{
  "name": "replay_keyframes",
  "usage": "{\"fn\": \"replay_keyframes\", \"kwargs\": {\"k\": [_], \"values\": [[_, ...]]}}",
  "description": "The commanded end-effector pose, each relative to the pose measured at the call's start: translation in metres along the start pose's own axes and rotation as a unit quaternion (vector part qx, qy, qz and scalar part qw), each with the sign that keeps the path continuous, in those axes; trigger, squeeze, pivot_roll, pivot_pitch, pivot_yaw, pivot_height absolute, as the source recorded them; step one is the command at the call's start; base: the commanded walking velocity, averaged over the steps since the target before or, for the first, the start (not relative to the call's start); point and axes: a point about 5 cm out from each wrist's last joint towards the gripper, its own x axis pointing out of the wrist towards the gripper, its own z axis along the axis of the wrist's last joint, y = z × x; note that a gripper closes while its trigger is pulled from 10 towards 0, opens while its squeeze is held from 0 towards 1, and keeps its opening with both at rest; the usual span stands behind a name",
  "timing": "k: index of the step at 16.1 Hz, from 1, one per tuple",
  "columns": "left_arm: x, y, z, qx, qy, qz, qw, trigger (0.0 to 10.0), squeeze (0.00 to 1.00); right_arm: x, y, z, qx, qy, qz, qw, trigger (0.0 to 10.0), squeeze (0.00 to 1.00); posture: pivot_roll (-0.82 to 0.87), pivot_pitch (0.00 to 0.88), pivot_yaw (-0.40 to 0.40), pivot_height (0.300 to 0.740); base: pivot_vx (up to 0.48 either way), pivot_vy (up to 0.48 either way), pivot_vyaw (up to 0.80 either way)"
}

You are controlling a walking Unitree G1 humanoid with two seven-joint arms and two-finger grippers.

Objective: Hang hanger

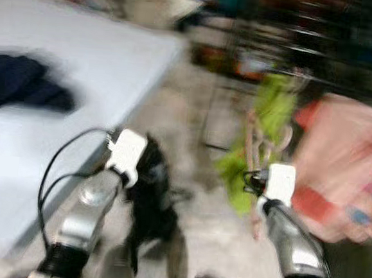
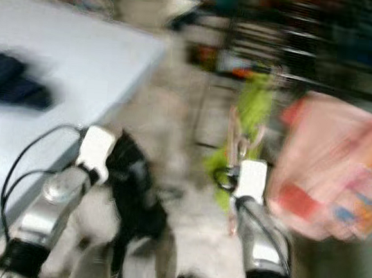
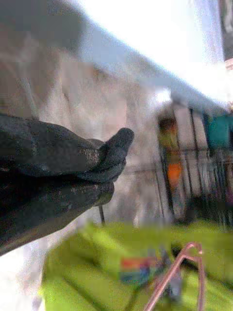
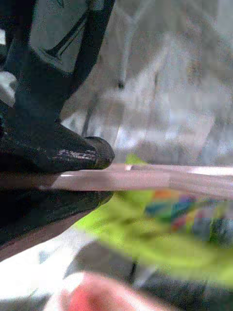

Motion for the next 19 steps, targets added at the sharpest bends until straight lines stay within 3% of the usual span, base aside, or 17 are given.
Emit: {"fn": "replay_keyframes", "kwargs": {"k": [1,6,11,19], "values": [[0.001,-0.001,0.002,0.006,-0.003,-0.004,1.000,10.0,0.00,-0.002,0.002,-0.002,0.004,0.001,-0.003,1.000,10.0,0.00,-0.02,0.093,-0.038,0.740,0.000,0.000,0.00],[0.002,0.002,0.003,0.005,-0.012,-0.012,1.000,10.0,0.00,-0.001,0.000,-0.001,0.006,0.003,-0.016,1.000,10.0,0.00,-0.02,0.097,-0.040,0.740,0.000,0.000,0.00],[0.004,0.009,0.006,-0.008,-0.021,-0.034,0.999,10.0,0.00,0.001,0.001,0.000,0.008,0.004,-0.019,1.000,10.0,0.00,-0.02,0.096,-0.038,0.740,0.000,-0.185,-0.80],[0.005,0.005,0.005,-0.010,-0.021,-0.048,0.999,10.0,0.00,0.001,0.002,-0.002,0.009,0.008,-0.017,1.000,10.0,0.00,-0.02,0.096,-0.039,0.740,0.000,-0.300,-0.80]]}}
